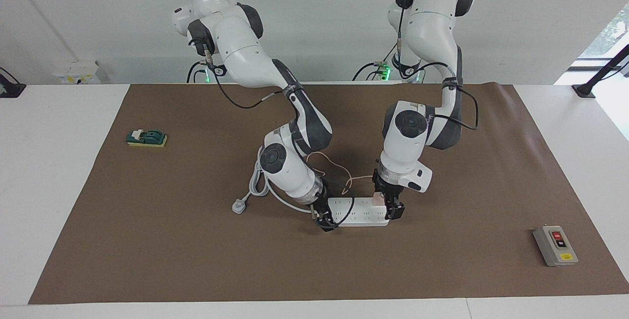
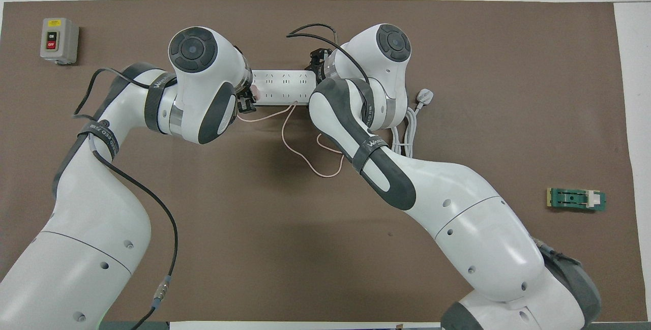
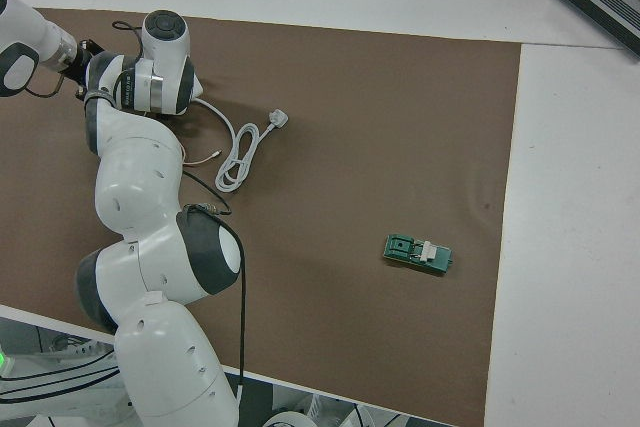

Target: Unplug charger and place it aside

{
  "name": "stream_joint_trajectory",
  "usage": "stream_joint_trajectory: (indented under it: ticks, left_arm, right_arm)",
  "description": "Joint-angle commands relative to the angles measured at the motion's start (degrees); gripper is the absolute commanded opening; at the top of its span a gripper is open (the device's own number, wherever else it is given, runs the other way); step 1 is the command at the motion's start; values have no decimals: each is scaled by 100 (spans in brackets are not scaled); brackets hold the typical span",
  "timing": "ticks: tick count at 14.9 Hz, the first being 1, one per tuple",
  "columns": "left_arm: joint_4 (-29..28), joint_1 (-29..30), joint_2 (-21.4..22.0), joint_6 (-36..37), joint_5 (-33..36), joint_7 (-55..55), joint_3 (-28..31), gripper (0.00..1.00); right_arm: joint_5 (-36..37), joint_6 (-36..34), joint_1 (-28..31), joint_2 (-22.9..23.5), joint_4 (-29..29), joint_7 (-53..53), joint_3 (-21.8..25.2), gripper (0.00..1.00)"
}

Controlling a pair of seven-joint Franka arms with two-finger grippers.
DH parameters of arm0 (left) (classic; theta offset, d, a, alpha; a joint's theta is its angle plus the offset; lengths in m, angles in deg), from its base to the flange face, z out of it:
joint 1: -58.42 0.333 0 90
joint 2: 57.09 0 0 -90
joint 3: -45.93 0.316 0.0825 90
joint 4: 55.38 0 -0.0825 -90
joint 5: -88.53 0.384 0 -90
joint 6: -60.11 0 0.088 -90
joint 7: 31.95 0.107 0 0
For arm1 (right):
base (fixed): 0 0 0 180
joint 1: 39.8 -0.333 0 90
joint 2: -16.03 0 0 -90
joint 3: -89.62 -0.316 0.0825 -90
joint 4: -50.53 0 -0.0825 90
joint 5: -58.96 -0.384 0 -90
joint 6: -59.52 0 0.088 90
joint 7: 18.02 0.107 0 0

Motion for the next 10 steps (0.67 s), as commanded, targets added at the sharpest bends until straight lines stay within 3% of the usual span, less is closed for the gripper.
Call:
stream_joint_trajectory:
  ticks: [1, 2, 4, 5, 10]
  left_arm:
    - [-186, -35, 120, -207, 129, -78, 71, 19]
    - [-186, -44, 120, -207, 129, -78, 71, 0]
    - [-177, -53, 120, -199, 129, -78, 79, 0]
    - [-177, -61, 120, -199, 129, -69, 71, 0]
    - [-150, -79, 120, -155, 129, -60, 79, 0]
  right_arm:
    - [113, 85, -9, 76, 59, -35, -21, 94]
    - [139, 76, -9, 76, 59, -35, -21, 83]
    - [175, 67, 0, 67, 59, -70, -21, 56]
    - [166, 76, 0, 67, 59, -175, -21, 51]
    - [149, 76, 0, 58, 59, -202, -21, 53]
